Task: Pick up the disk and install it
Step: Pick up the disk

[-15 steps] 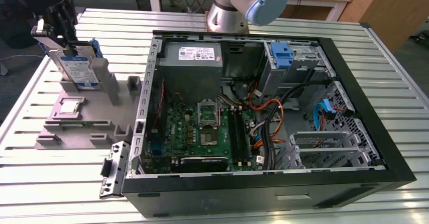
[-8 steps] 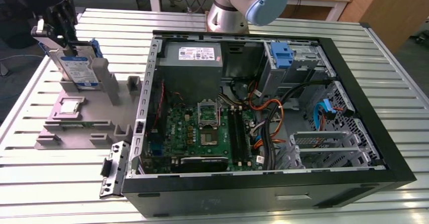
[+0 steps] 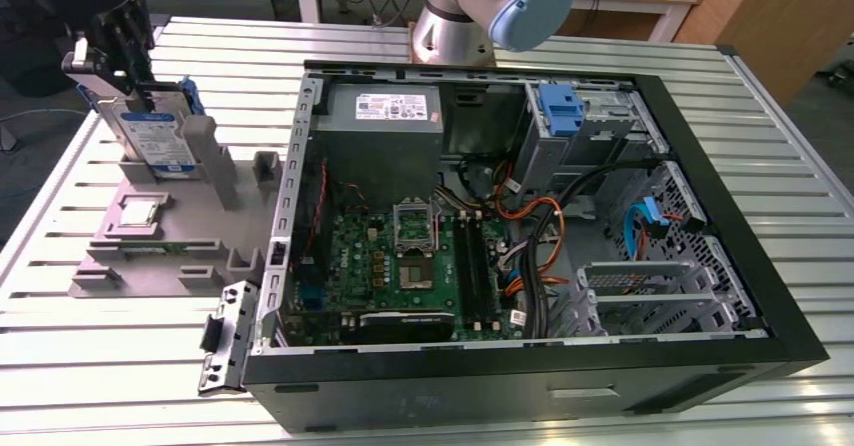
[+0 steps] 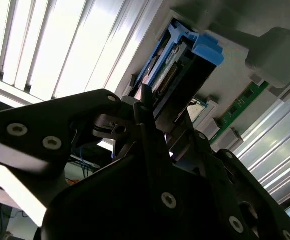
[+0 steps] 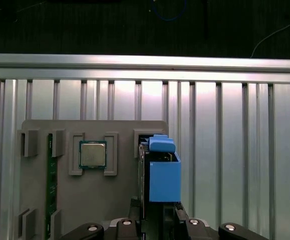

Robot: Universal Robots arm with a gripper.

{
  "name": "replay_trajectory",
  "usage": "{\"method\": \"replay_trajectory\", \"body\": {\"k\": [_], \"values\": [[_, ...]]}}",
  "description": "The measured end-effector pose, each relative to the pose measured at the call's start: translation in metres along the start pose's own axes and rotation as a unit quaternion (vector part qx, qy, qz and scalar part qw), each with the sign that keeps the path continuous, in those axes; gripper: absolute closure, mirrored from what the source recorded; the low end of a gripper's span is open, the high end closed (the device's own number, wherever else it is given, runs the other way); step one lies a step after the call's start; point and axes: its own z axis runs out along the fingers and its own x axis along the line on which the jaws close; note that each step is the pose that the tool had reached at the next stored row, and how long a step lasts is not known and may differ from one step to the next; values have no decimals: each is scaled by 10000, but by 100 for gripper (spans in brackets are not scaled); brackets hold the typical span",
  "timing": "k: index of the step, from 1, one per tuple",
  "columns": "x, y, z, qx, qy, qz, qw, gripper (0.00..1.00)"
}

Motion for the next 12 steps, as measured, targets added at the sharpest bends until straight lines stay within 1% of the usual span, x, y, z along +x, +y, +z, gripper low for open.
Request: {"method": "replay_trajectory", "body": {"k": [3,8,10,12], "values": [[-1,0,-10,2,-1,0,10000,65],[-3,2,-82,0,0,0,10000,65],[-3,1,-88,2,-1,0,10000,65],[-3,1,-89,1,9,0,10000,65]]}}
